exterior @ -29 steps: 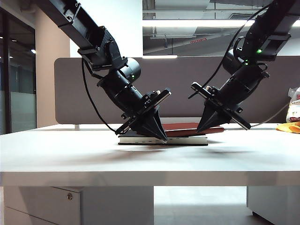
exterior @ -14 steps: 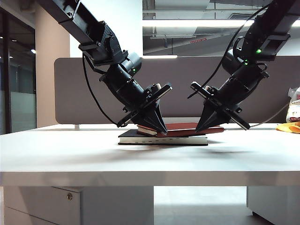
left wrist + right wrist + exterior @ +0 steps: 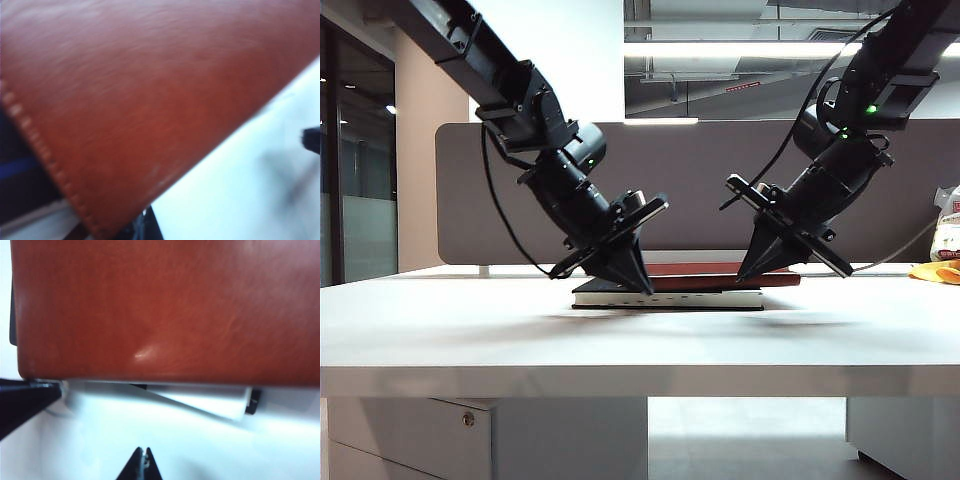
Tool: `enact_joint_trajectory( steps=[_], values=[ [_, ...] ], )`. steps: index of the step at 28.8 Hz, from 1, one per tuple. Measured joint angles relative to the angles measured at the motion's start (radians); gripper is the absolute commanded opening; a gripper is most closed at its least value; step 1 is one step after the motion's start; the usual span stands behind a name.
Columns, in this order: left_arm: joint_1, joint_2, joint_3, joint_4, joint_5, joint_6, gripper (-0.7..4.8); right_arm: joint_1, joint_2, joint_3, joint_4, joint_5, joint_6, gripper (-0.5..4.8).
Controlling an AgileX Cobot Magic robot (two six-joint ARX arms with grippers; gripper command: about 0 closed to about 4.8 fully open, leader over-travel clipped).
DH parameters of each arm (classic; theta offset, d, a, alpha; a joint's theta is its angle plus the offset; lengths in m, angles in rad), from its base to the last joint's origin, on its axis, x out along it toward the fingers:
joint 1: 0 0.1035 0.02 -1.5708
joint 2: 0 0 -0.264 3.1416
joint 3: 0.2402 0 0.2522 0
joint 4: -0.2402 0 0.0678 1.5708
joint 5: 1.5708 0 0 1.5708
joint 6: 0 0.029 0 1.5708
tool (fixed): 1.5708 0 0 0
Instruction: Pick up the red book and place it on top of the black book.
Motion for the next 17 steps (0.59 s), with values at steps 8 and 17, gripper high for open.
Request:
enact_joint_trajectory(
  steps=[8,17],
  values=[
    [0.029,0.000,0.000,0.023,0.000,0.003,-0.06,0.000,0.000,0.000,0.016,0.003,0.000,-0.01],
    [0.051,0.000,0.005,-0.008,0.032,0.007,-0.06,-0.032,0.000,0.000,0.045,0.037,-0.001,-0.01]
  ],
)
